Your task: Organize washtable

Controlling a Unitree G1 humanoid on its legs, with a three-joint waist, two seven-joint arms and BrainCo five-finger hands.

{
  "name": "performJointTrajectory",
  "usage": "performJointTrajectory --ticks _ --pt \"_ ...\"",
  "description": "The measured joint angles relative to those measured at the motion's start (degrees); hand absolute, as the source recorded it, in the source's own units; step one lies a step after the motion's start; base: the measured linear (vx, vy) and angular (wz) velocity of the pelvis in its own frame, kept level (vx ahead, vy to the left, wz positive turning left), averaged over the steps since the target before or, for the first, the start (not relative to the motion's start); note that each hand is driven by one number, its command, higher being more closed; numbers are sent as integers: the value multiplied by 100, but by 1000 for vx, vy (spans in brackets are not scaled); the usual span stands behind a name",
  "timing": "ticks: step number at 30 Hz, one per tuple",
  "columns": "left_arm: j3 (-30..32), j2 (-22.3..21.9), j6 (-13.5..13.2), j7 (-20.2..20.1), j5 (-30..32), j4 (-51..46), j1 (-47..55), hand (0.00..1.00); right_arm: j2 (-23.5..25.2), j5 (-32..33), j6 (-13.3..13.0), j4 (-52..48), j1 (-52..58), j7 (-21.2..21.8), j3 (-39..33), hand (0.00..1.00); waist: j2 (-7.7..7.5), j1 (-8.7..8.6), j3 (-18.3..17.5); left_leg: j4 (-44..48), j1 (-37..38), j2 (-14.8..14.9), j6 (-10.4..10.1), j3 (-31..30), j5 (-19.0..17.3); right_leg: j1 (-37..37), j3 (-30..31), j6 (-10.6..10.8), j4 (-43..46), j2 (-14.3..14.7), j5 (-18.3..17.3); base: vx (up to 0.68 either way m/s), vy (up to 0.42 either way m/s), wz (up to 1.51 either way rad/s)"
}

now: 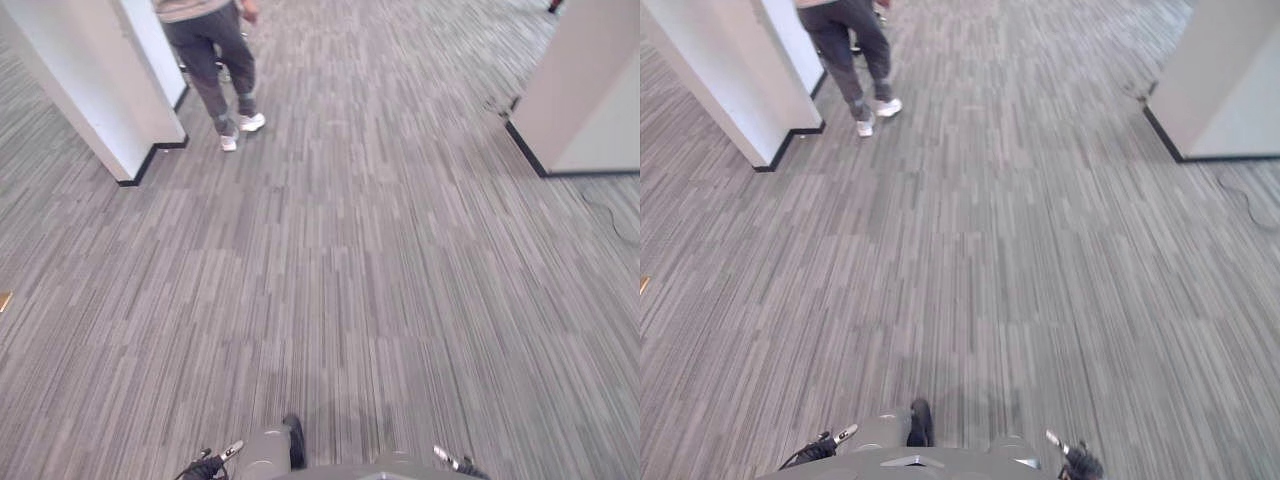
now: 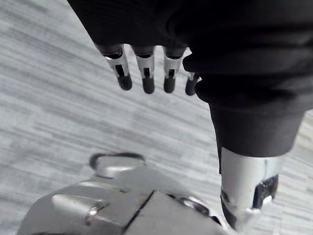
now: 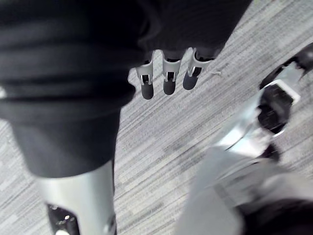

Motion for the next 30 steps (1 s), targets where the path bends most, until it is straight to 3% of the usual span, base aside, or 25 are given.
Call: performJointTrajectory --ticks 2,3,4,5,6,7,8,9,10,11,12,13,15,16,18,20,22,23,24,25,26,27,28,29,30 --pt "-481 -174 -20 11 -57 -17 -224 0 -87 -59 -19 -51 75 37 -50 0 500 -48 17 -781 1020 285 -22 41 18 -810 -668 -844 -714 91 -898 -213 -32 -7" --pt "-619 -242 -46 20 -85 -56 -376 0 -101 -62 -20 -55 98 34 -150 0 649 -93 36 -838 1202 373 -23 45 18 -1113 -779 -869 -1444 131 -1025 -230 37 27" --pt "-732 -343 -132 49 -182 -229 -614 0 -82 -63 3 -58 128 38 -199 0 614 -179 70 -917 1476 420 -21 36 5 -1505 -727 -655 -2921 90 -858 -95 42 34" --pt "-764 -362 -156 51 -184 -247 -639 0 -76 -63 2 -60 127 37 -205 0 592 -197 72 -953 1549 421 -8 30 -3 -1560 -714 -584 -3259 62 -762 -250 22 67" --pt "-824 -372 -241 46 -220 -347 -808 0 -26 -63 28 -44 236 38 -348 0 397 -306 45 -1085 1794 356 -58 -6 -91 -1653 -605 -412 -4524 -81 -120 76 -102 87" --pt "-804 -555 -307 28 -235 -407 -882 0 -26 -66 90 -2 334 4 -626 0 409 -406 15 -1071 1969 434 -120 -51 -212 -1647 -558 -381 -4311 -74 620 246 -165 74" --pt "-741 -690 -332 11 -237 -466 -868 0 -38 -65 103 9 317 -20 -769 0 471 -379 -3 -915 1952 515 -134 -19 -201 -1733 -541 -375 -4013 5 276 643 -305 16" --pt "-611 -845 -377 -12 -232 -484 -819 0 -87 -64 89 3 292 -22 -962 0 544 -309 -3 -80 1723 704 -206 -91 -191 -1734 -460 -531 -3637 157 -134 754 -307 -19" --pt "-380 -992 -316 -22 -230 -358 -762 0 -112 -61 106 -27 287 -17 -1243 0 685 -345 51 1193 1315 1065 -555 -298 -58 -1406 -722 -639 -3590 291 -409 744 -292 -1" --pt "-193 -1056 -296 -35 -234 -343 -722 0 -94 -56 118 -25 305 -39 -1341 0 742 -353 67 1909 1057 1227 -707 -409 206 -1184 -848 -758 -3587 335 -502 676 -233 35" --pt "272 -1178 -277 -43 -245 -438 -552 0 -79 -55 127 -76 326 -41 -1288 0 798 -316 56 3462 521 1468 -922 -567 931 -774 -1024 -961 -3595 418 -763 631 -204 34" --pt "573 -1194 -255 -75 -269 -582 -414 0 -71 -50 126 -139 316 -39 -1227 0 804 -270 86 4886 -27 1600 -814 -542 1175 -351 -1079 -1114 -3654 505 -1045 608 -183 21" --pt "798 -1113 -260 -110 -270 -683 -351 0 -84 -2 105 -288 179 -51 -1017 0 799 -148 100 5901 -691 1581 -520 -306 952 300 -1079 -1160 -3942 546 -1244 549 -107 -3" --pt "792 -962 -257 -135 -258 -658 -333 0 -98 121 88 -292 0 -60 -865 0 766 -57 113 5762 -1083 1531 -272 -54 740 689 -1066 -1188 -4282 511 -1270 514 -55 -13" --pt "788 -809 -256 -136 -262 -656 -156 0 -119 194 65 -486 -198 -96 -578 0 659 65 103 4801 -1617 1371 -239 277 408 1118 -919 -1117 -4690 372 -1353 533 0 -37" --pt "771 -645 -296 -102 -265 -685 -117 0 -146 308 -19 -717 -332 -102 -351 0 603 194 99 2814 -1786 1136 -296 527 307 1430 -728 -989 -4958 164 -1499 569 62 -55" --pt "743 -623 -269 -52 -251 -553 86 0 -251 386 -83 -730 -465 -119 -160 0 627 150 77 -185 -1478 815 -566 640 668 1931 -573 -815 -5255 30 -1715 537 140 -53" --pt "766 -625 -250 -22 -238 -388 118 0 -300 390 -124 -667 -446 -133 -134 0 624 193 53 -316 -1484 719 -437 429 1246 2127 -270 -900 -5213 69 -1793 506 181 -54" --pt "785 -598 -233 -12 -239 -297 174 0 -273 389 -126 -642 -407 -137 -113 0 565 203 4 -244 -1463 658 -292 338 1432 2133 -99 -990 -5093 14 -1736 666 226 -27" --pt "764 -478 -218 -14 -201 -208 256 0 -144 388 -126 -621 -316 -133 -88 0 469 138 -160 -130 -1435 461 -108 299 1297 1999 219 -1245 -4683 -53 -1440 577 194 8" --pt "726 -421 -205 -25 -152 -192 267 0 -95 388 -130 -606 -240 -127 -87 0 363 97 -234 -56 -1417 338 -49 278 1223 1829 329 -1136 -4320 -97 -1216 704 219 39" --pt "506 -248 -194 -30 -136 -113 245 0 -19 388 -128 -433 -147 -101 -115 0 150 43 -249 13 -1221 125 37 259 974 1614 467 -766 -3499 -155 -669 630 170 56" --pt "313 -96 -166 -28 -80 -17 205 0 50 388 -107 -233 -108 -83 -165 0 -38 -1 -254 -2 -874 -68 82 212 715 1405 653 -111 -2594 -134 250 569 129 55" --pt "222 -55 -144 -35 -42 -1 153 0 67 387 -60 -174 -26 -75 -166 0 -75 -15 -272 -43 -693 -100 118 192 611 1258 837 422 -2154 -45 662 461 82 42" --pt "-62 20 -120 -32 -2 10 87 0 112 387 -12 -167 45 -13 -153 0 -16 -18 -290 -135 -386 -117 158 104 501 810 978 729 -1192 145 767 303 -2 12"
